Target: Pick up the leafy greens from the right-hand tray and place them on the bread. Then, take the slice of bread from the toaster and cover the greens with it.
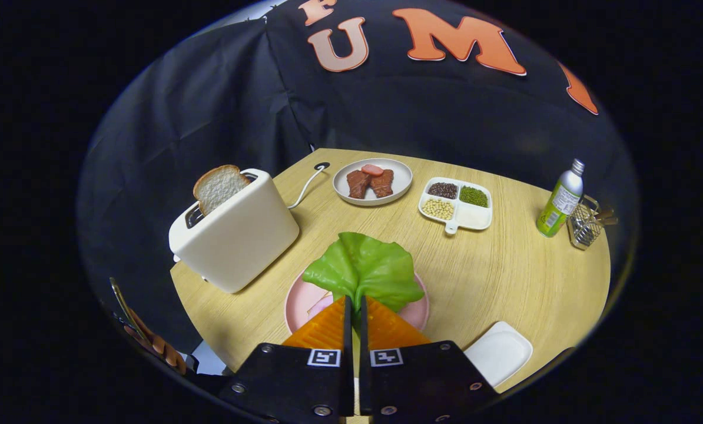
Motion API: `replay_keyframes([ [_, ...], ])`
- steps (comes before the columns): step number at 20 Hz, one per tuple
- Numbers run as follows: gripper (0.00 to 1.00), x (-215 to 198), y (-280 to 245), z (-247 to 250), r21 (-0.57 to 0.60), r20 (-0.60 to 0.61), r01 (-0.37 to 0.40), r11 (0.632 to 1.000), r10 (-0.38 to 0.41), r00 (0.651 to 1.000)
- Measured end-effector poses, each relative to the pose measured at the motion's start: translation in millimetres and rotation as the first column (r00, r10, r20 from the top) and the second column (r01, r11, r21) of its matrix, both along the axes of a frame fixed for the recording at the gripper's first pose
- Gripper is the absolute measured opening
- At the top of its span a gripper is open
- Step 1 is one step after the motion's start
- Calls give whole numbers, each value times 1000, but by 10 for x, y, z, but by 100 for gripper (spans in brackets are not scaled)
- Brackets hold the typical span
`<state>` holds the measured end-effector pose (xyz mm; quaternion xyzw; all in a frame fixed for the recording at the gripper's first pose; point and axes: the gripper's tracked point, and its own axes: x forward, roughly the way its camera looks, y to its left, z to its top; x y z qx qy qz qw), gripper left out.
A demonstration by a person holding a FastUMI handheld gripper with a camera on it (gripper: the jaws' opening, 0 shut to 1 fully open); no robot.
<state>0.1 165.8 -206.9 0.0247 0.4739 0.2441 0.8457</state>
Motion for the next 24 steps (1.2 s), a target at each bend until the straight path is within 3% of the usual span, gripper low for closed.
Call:
replay_keyframes([
  [12, 4, 24, 439, -447, -14, -126, -38, 999, 35, 991],
  [24, 7, -14, 454, -862, -109, -206, -69, 992, 46, 977],
])
